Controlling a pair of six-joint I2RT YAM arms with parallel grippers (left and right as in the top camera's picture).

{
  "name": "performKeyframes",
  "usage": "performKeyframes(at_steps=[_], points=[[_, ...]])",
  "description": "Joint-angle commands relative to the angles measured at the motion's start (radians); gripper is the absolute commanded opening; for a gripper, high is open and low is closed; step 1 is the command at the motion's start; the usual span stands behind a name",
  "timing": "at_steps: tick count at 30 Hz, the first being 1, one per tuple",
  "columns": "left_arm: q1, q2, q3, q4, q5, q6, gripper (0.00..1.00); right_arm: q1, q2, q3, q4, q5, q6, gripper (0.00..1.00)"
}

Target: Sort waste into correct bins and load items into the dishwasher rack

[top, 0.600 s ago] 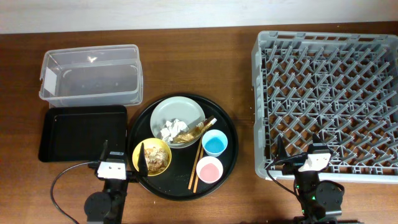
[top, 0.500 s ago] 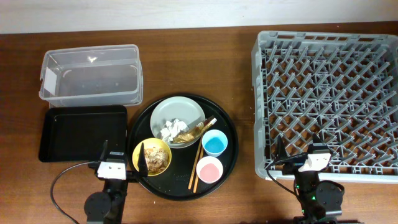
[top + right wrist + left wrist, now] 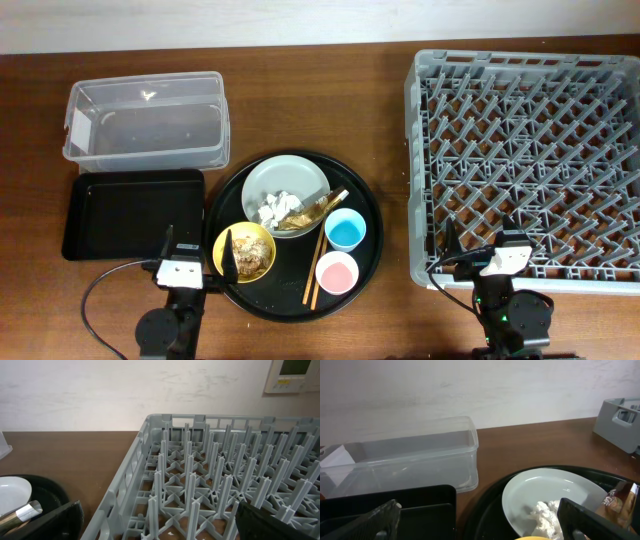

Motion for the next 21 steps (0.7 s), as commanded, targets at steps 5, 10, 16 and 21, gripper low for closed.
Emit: performKeyframes(at_steps=[5, 10, 16, 21], points=[[-0.004, -0.006, -0.005, -0.002, 0.008, 0.019, 0.99, -0.002, -0.005, -0.007, -0.004, -0.002, 0.001, 0.98], [-0.004, -0.006, -0.005, -0.002, 0.007, 0.019, 0.99, -0.002, -0.005, -0.007, -0.004, -0.002, 0.001, 0.98], [-0.004, -0.006, -0.005, -0.002, 0.008, 0.019, 0.99, -0.002, -0.005, -0.007, -0.003, -0.005, 0.005, 0.98], [-0.004, 0.013, 0.021, -0.019, 0.0, -0.025, 0.99, -0.002, -0.005, 0.033, -0.037, -0.064, 0.126, 0.98]])
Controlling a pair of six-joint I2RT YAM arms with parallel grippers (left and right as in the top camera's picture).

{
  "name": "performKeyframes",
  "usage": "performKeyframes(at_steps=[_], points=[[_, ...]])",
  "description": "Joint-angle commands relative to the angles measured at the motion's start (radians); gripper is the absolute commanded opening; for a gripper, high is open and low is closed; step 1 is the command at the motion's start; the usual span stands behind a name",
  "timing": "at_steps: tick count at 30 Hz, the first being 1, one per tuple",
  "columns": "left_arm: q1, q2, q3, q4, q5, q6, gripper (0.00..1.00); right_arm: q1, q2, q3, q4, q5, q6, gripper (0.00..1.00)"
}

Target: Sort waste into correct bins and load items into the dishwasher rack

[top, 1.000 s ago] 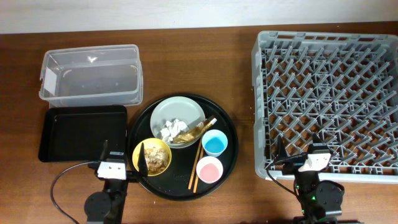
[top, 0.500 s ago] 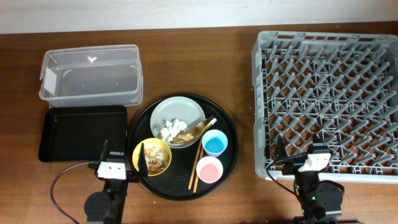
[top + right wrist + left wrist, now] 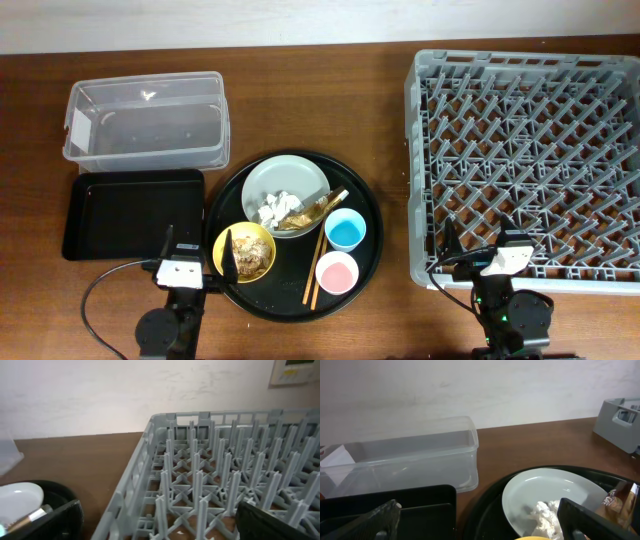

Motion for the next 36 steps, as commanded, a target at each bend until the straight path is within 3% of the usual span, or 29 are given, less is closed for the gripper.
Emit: performKeyframes(at_steps=[1, 4, 9, 14, 18, 24, 30, 36], points=[[-0.004, 0.032, 0.047, -0.039, 0.001, -0.026, 0.99, -0.002, -0.002, 0.076, -0.077, -0.043, 0.051, 0.98], [-0.004, 0.154, 0.163, -0.123, 0.017, -0.026, 0.99, -0.002, 0.042, 0.202, -0.235, -0.043, 0.051, 0.98], [-0.004, 0.523, 0.431, -0.187, 0.1, -0.026, 0.99, -0.002, 0.212, 0.423, -0.491, -0.043, 0.051, 0.98], [-0.005, 0.938, 0.814, -0.479, 0.238, -0.025, 0.99, -0.002, 0.465, 0.613, -0.684, -0.047, 0.051, 0.98], [-0.004, 1.138, 0.992, -0.722, 0.237, -0.025, 0.99, -0.002, 0.631, 0.729, -0.771, -0.105, 0.051, 0.98], [-0.006, 1.232, 0.992, -0.643, 0.286, -0.026, 0.99, -0.002, 0.672, 0.759, -0.786, -0.134, 0.051, 0.98], [-0.121, 1.428, 0.992, -0.556, 0.285, -0.025, 0.97, -0.002, 0.672, 0.759, -0.786, -0.134, 0.051, 0.98], [-0.151, 1.633, 0.992, -0.536, 0.277, -0.025, 0.7, -0.002, 0.672, 0.759, -0.786, -0.134, 0.051, 0.98]])
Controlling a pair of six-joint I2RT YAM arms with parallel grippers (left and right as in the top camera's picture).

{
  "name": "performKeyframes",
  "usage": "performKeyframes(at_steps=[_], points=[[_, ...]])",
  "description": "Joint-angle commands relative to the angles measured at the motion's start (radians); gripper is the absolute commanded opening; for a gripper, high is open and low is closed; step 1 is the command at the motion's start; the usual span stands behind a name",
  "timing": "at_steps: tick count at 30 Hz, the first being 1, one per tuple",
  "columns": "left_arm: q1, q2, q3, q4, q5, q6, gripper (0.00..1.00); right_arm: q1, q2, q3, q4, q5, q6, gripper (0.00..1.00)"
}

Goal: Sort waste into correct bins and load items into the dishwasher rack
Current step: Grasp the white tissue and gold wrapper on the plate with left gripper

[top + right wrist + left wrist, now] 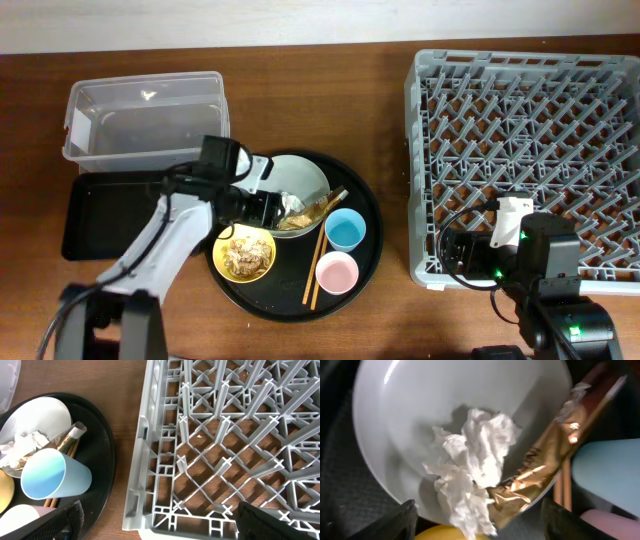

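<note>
A round black tray [365, 215] holds a white bowl [300, 175] with crumpled tissue [475, 460] and a gold wrapper [540, 470]. Also on it are a yellow bowl of food scraps [245, 255], a blue cup [346, 230], a pink cup [336, 272] and chopsticks [318, 262]. My left gripper [272, 207] hangs open just over the bowl's near rim, its fingers either side of the tissue and wrapper. My right gripper [455, 255] is open and empty, above the front left corner of the grey dishwasher rack [530, 150].
A clear plastic bin [145, 115] stands at the back left. A rectangular black tray [120, 210] lies in front of it, partly under my left arm. Bare brown table separates the round tray from the rack.
My left arm has gone from the table's front edge out to the white bowl, gripper open over the tissue and wrapper. My right arm has risen and now looks down on the rack's corner.
Both arms stood low at the front edge, grippers open, all items on the round tray. Then the right wrist had shifted slightly while the left was still. Now the left gripper is over the white bowl and the right is raised by the rack; nothing has been moved.
</note>
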Motion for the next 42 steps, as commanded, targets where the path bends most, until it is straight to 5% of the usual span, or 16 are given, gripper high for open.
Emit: performKeyframes(at_steps=[1, 6, 7, 9, 17, 24, 25, 28, 33, 42], points=[[-0.002, 0.07, 0.012, 0.035, 0.001, 0.002, 0.62, -0.002, -0.002, 0.021, 0.0, -0.013, 0.0, 0.98], [-0.002, 0.076, 0.012, 0.04, 0.001, 0.002, 0.3, -0.002, -0.002, 0.021, 0.0, -0.013, 0.0, 0.98], [-0.002, 0.076, 0.013, 0.04, 0.0, 0.002, 0.14, -0.002, -0.002, 0.021, 0.0, -0.013, 0.0, 0.98], [-0.002, 0.075, 0.017, 0.039, -0.034, 0.001, 0.01, -0.002, -0.002, 0.021, 0.0, -0.013, 0.0, 0.98], [0.022, -0.036, 0.303, -0.036, -0.283, 0.002, 0.01, -0.002, -0.002, 0.021, 0.0, -0.012, 0.0, 0.98], [0.178, -0.013, 0.334, 0.265, -0.401, 0.002, 0.01, -0.002, -0.002, 0.021, 0.0, -0.012, 0.0, 0.98], [0.191, 0.006, 0.334, 0.286, -0.401, 0.001, 0.05, -0.002, -0.002, 0.021, 0.0, -0.012, 0.0, 0.98], [0.2, 0.068, 0.334, 0.322, -0.401, 0.002, 0.39, -0.002, -0.002, 0.021, -0.004, -0.013, 0.0, 0.98], [0.142, 0.026, 0.335, 0.246, -0.397, 0.002, 0.56, -0.002, -0.002, 0.021, -0.011, -0.012, 0.0, 0.98], [0.122, 0.03, 0.333, 0.221, -0.421, 0.005, 0.57, -0.002, -0.002, 0.021, -0.018, -0.012, 0.0, 0.98]])
